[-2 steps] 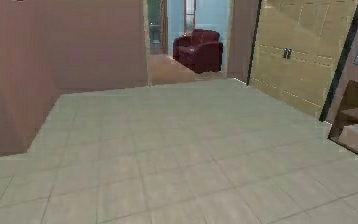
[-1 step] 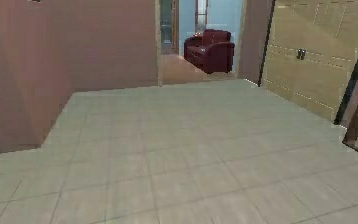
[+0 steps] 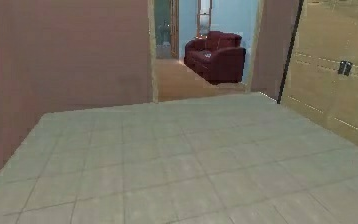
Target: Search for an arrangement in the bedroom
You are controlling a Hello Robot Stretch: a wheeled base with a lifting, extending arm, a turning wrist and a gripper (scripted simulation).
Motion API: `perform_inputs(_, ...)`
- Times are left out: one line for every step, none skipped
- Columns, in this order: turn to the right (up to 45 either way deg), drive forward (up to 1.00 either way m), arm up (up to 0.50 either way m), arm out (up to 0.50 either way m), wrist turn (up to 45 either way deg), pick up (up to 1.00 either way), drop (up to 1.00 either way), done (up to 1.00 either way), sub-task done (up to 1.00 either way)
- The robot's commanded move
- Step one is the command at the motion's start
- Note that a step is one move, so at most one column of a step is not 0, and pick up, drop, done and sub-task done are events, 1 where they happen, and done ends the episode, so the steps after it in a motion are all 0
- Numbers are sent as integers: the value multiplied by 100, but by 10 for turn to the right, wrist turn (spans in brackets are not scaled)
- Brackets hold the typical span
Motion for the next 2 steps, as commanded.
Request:
perform_inputs(30,0,0,0,0,0,0,0,0)
perform_inputs(0,100,0,0,0,0,0,0,0)
